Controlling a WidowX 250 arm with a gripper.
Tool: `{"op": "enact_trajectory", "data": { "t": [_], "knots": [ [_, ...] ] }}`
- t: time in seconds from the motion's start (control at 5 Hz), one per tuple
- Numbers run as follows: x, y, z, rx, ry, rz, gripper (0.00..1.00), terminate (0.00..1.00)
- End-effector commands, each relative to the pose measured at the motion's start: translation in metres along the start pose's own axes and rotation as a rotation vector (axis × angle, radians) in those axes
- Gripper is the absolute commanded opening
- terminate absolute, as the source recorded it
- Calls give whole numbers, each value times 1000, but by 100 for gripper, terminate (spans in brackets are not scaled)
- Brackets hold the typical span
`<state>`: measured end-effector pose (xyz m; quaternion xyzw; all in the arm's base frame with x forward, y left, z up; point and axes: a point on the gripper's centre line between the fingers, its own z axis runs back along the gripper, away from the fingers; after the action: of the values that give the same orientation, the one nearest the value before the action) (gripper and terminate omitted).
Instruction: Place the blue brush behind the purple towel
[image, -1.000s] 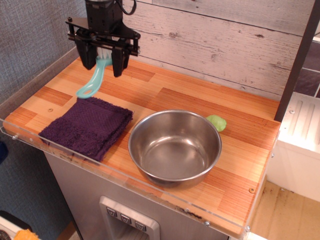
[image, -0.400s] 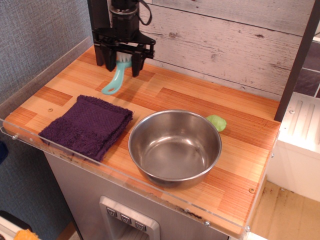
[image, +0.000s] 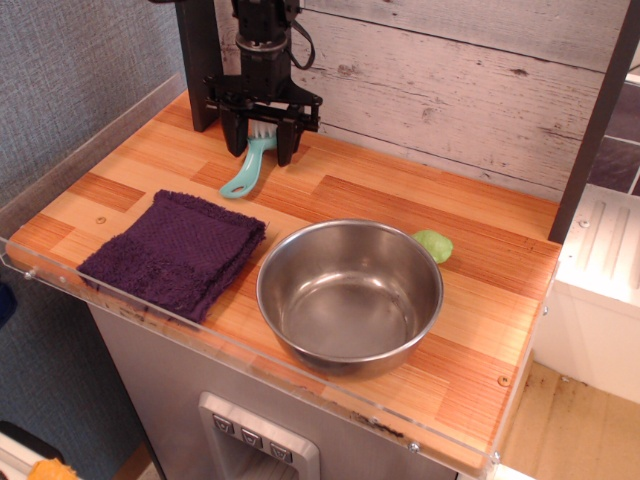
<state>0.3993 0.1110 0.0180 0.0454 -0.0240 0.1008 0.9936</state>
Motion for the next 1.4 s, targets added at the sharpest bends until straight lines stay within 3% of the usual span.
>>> {"op": "enact_trajectory", "data": {
  "t": [0.0, 0.2, 0.4, 0.6, 0.8, 1.0, 1.2],
  "knots": [
    [4, -7, 71, 3, -150, -33, 100, 0],
    [-16, -13, 122, -26, -241, -59, 100, 0],
    [-48, -22, 150, -62, -245, -58, 100, 0],
    [-81, -34, 142, -108, -188, -106, 100, 0],
    [-94, -39, 130, -115, -136, -160, 100, 0],
    [-100, -37, 127, -77, -94, -218, 100, 0],
    [-100, -37, 127, -77, -94, -218, 100, 0]
  ]
}}
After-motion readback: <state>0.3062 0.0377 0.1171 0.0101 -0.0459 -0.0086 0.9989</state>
